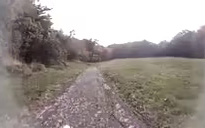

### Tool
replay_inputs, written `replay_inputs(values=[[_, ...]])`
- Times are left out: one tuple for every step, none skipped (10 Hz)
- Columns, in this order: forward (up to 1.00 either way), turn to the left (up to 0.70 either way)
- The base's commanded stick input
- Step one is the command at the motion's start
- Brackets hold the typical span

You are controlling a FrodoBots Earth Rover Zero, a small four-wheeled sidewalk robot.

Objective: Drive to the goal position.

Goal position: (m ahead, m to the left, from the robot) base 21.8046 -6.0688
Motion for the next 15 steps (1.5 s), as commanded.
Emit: replay_inputs(values=[[0.85,0.32],[0.85,0.29],[0.85,0.17],[0.85,0.08],[0.85,0.01],[0.85,0.00],[0.85,0.04],[0.85,0.19],[0.85,0.26],[0.85,0.25],[0.85,0.07],[0.85,0.00],[0.85,0.00],[0.85,0.00],[0.85,0.00]])
